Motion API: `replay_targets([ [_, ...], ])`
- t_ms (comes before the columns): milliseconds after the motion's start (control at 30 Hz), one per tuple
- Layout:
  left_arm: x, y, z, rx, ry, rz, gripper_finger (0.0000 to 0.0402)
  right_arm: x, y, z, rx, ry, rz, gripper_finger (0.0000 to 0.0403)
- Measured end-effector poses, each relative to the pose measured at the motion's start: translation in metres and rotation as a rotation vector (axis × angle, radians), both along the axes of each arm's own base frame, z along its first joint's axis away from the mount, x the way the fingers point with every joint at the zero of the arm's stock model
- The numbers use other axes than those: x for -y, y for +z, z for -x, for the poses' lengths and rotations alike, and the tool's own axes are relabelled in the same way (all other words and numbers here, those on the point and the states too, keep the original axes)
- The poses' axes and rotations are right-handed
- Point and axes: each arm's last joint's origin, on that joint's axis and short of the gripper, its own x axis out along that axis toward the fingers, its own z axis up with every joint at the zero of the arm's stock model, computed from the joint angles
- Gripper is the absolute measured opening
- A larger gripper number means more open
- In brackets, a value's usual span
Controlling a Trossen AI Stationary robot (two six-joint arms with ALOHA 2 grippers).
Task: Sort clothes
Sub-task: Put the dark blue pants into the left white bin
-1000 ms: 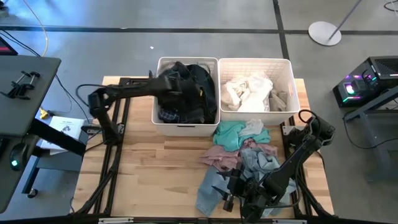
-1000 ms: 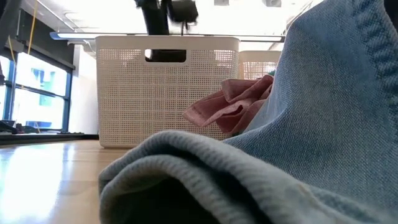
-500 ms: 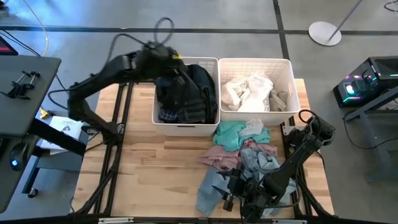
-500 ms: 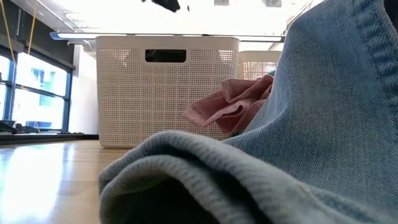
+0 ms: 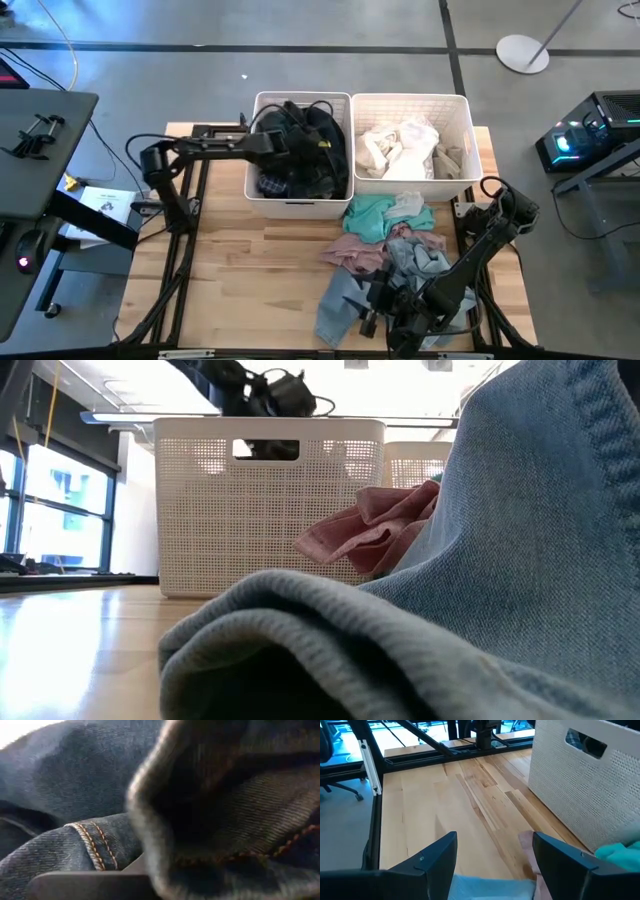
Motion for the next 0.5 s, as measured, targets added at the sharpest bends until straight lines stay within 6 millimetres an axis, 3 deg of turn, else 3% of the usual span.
replay_targets([
  [100, -0.005, -0.018, -0.004, -0.014, 0.005, 0.01, 0.0022, 0.001, -0.001, 0.001, -0.008, -0.014, -0.009, 0.0248],
  [233, -0.006, -0.008, 0.002, 0.014, 0.005, 0.007, 0.0022, 0.003, -0.003, 0.002, -0.017, -0.025, -0.01, 0.0248],
  [333, -0.002, 0.019, 0.013, 0.073, -0.001, -0.013, 0.0022, 0.004, -0.002, 0.001, -0.009, -0.036, -0.006, 0.0248],
  [500, 0.017, 0.088, 0.044, 0.258, -0.03, -0.076, 0.0023, 0.005, -0.003, 0.0, -0.018, -0.031, -0.001, 0.0248],
])
